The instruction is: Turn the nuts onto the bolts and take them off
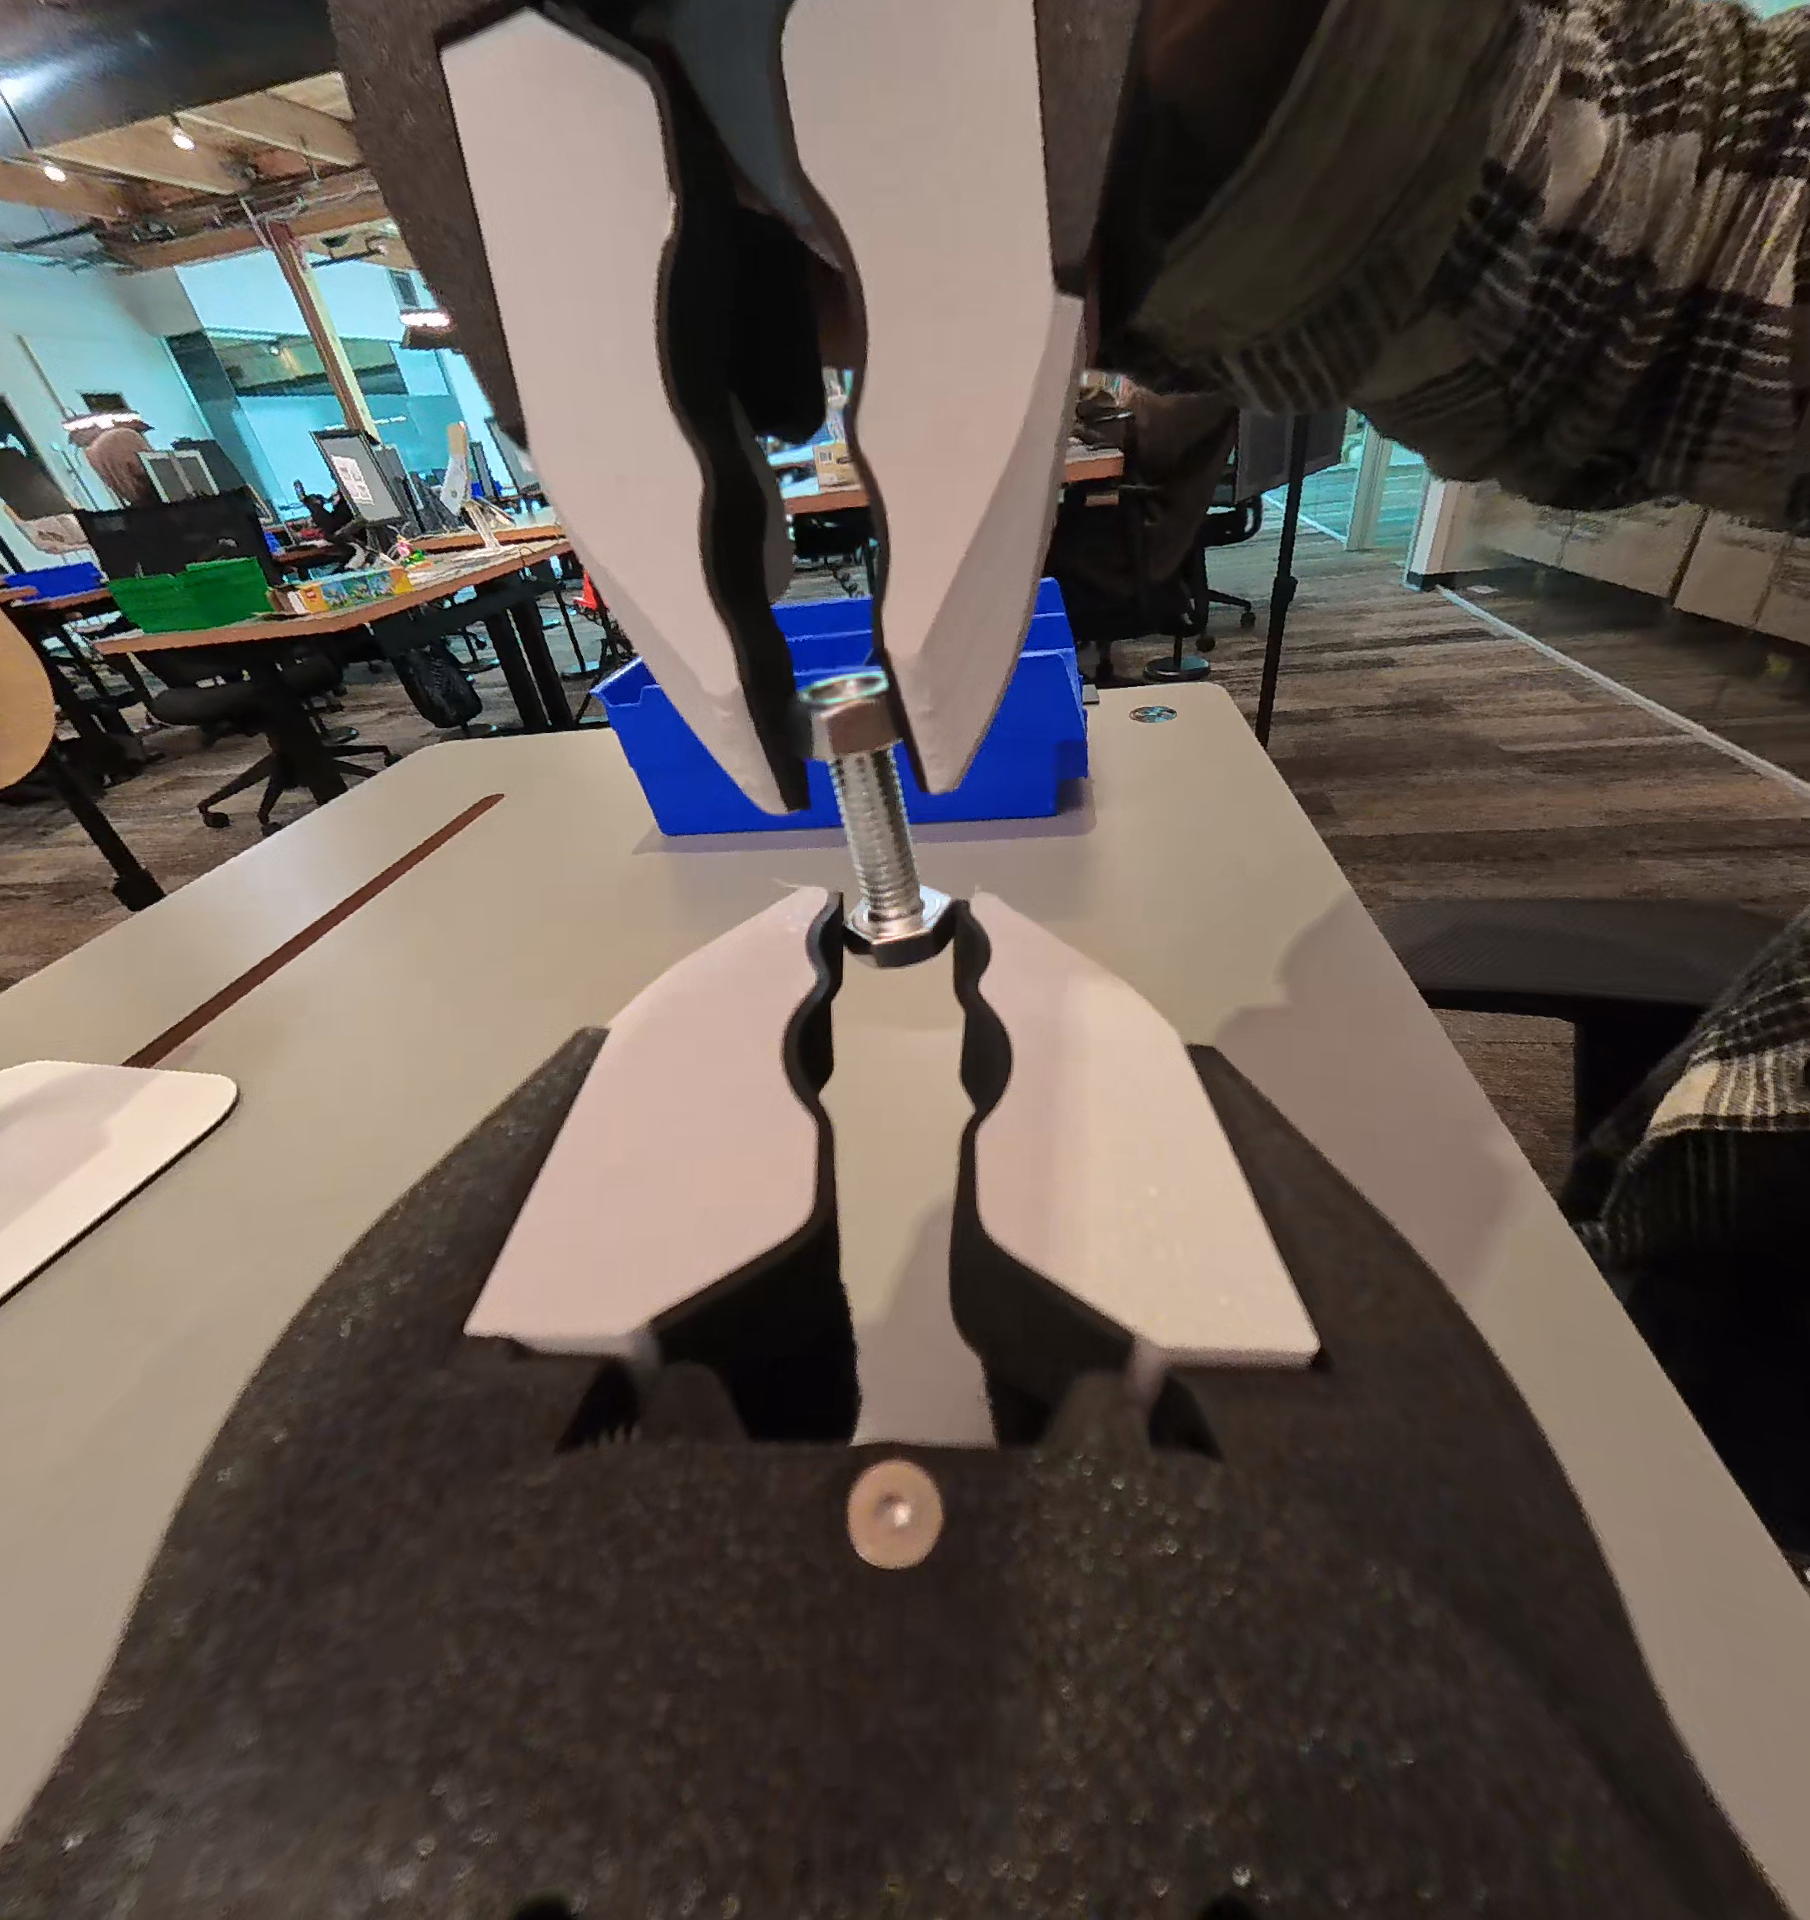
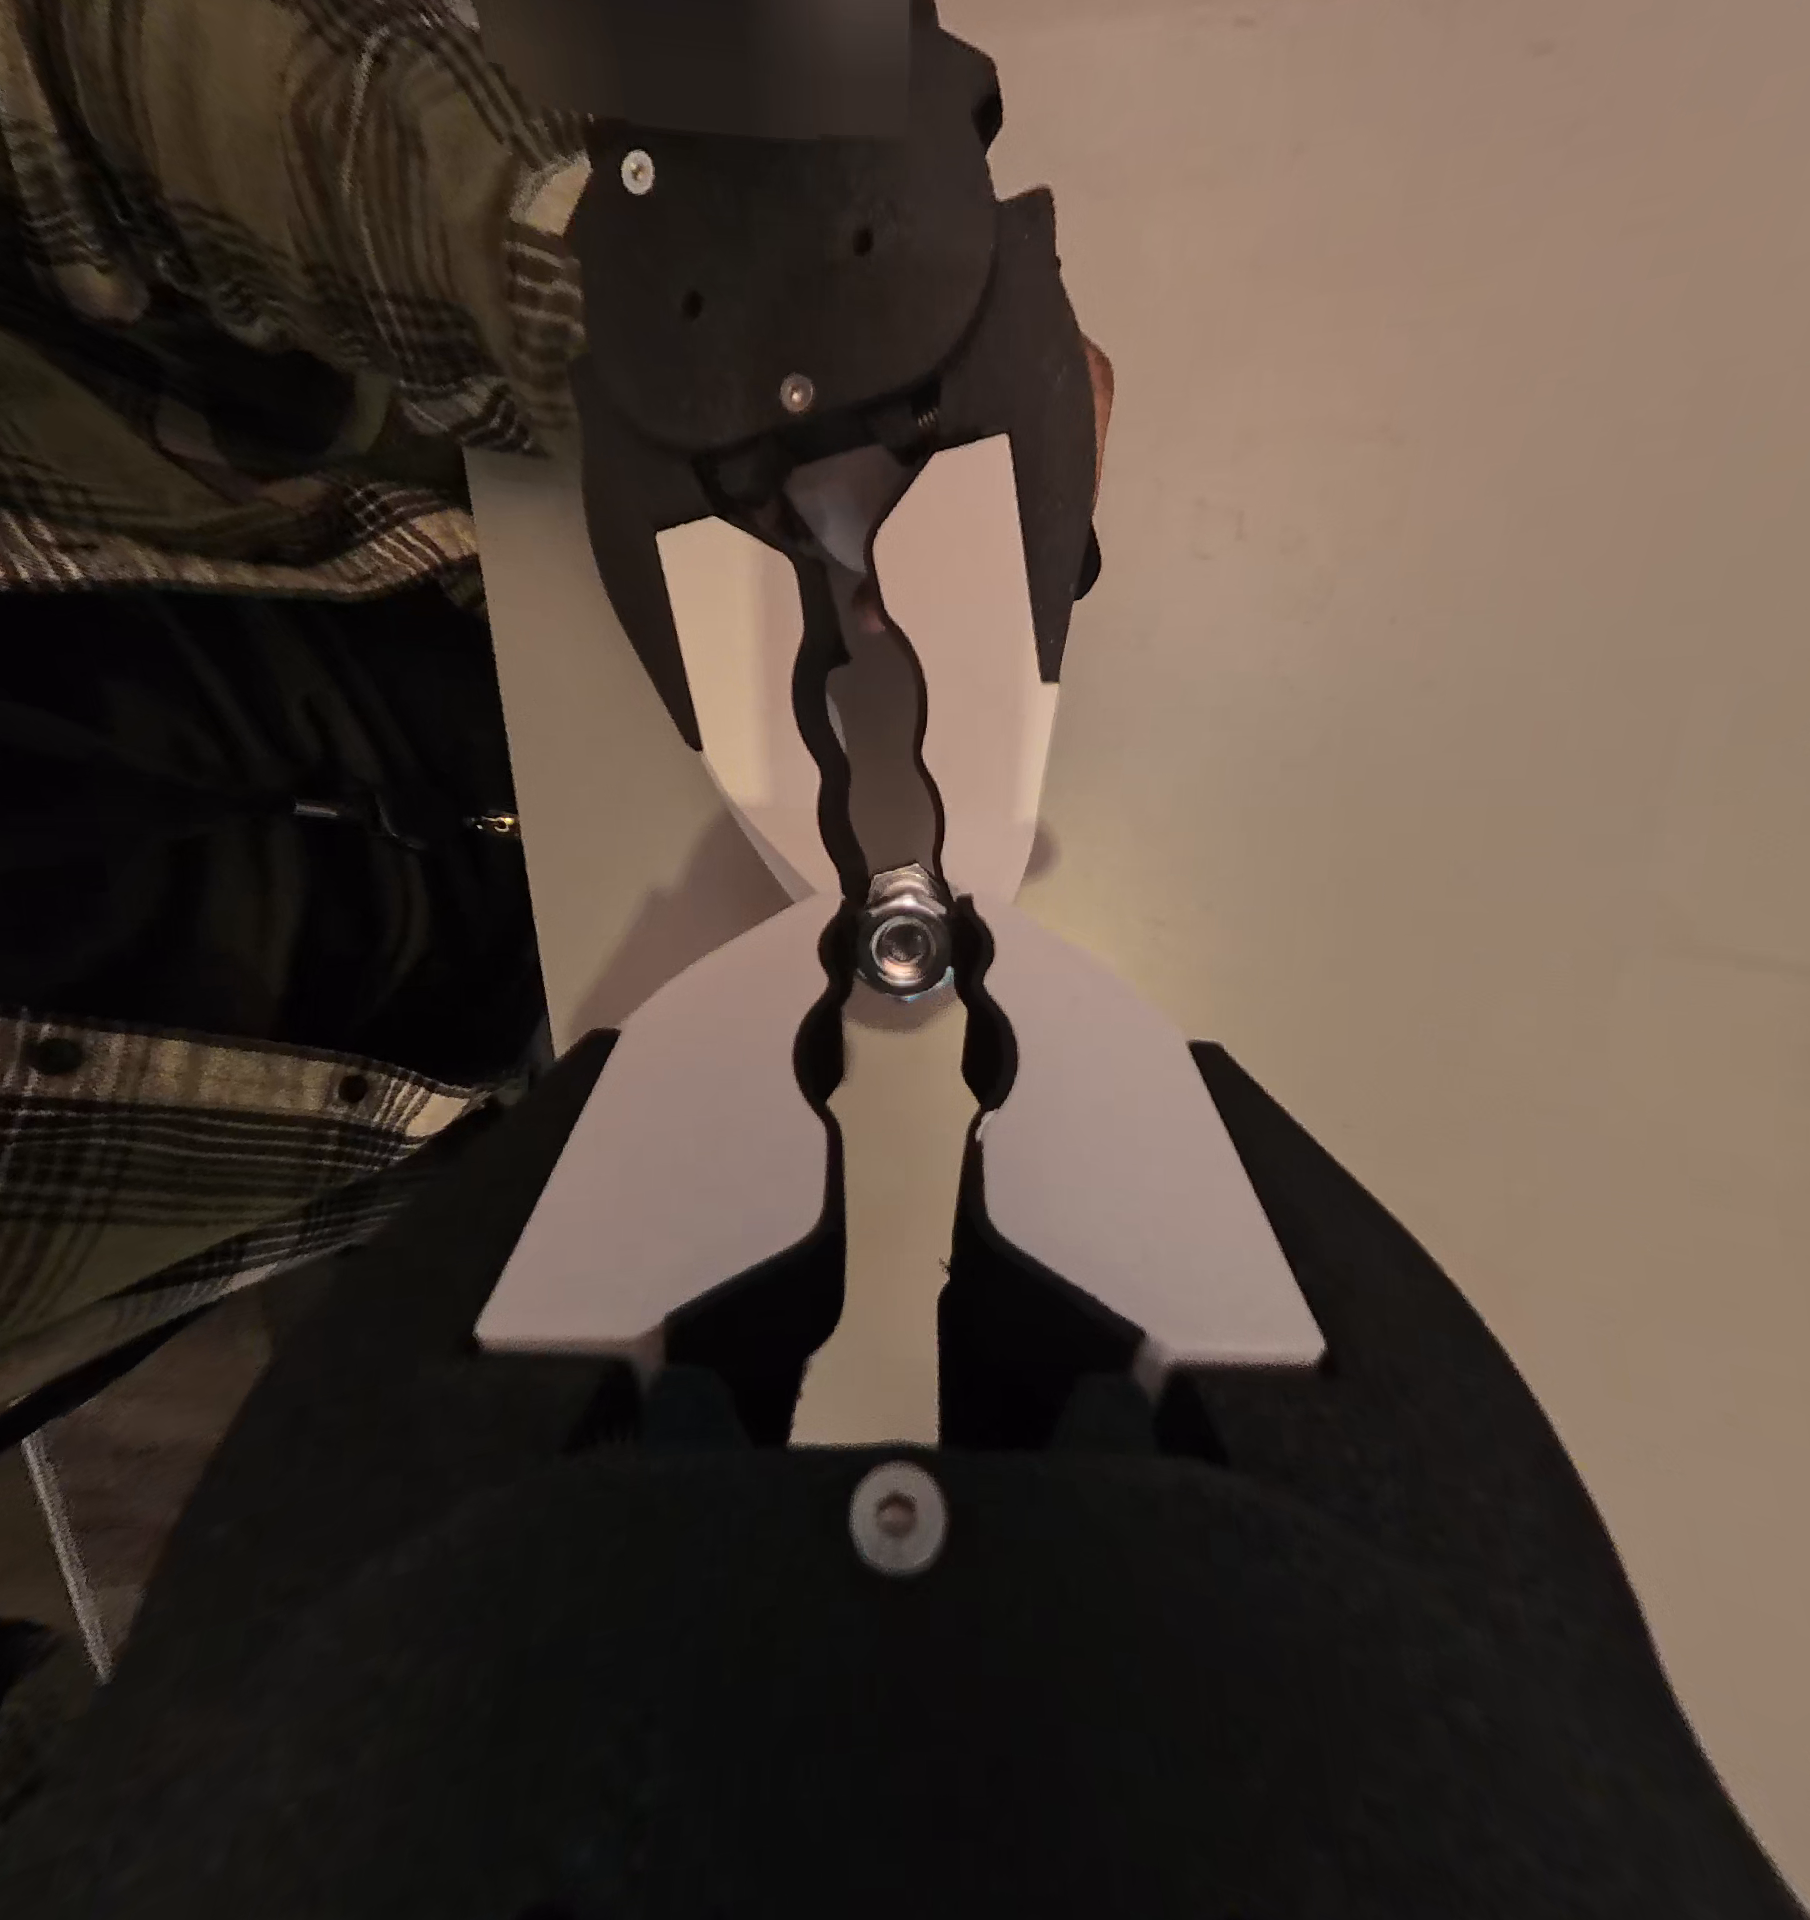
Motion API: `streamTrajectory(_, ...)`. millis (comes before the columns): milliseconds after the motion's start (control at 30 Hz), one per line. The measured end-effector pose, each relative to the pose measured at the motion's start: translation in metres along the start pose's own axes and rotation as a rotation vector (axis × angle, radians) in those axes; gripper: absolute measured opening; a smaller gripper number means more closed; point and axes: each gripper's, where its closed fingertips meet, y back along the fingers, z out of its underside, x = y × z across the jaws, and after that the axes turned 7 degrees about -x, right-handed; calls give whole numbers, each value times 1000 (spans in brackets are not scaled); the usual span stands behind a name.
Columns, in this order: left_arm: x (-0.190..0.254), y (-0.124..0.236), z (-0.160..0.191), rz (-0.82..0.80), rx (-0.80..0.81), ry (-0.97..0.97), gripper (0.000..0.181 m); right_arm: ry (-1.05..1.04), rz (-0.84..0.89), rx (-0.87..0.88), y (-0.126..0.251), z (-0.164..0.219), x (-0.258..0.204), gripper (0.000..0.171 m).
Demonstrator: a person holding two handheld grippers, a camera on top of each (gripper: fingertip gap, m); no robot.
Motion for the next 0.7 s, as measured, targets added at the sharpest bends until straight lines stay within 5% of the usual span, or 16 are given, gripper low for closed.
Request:
streamTrajectory(133,-1,3,-6,1,51,30,19,12,11,67,6,-6,2,20)
streamTrajectory(433,-7,12,-15,-34,121,41,19,-118,92,562,34,-19,23,83)
streamTrajectory(700,-5,16,-21,-17,168,51,19,-152,125,715,32,-13,37,83)
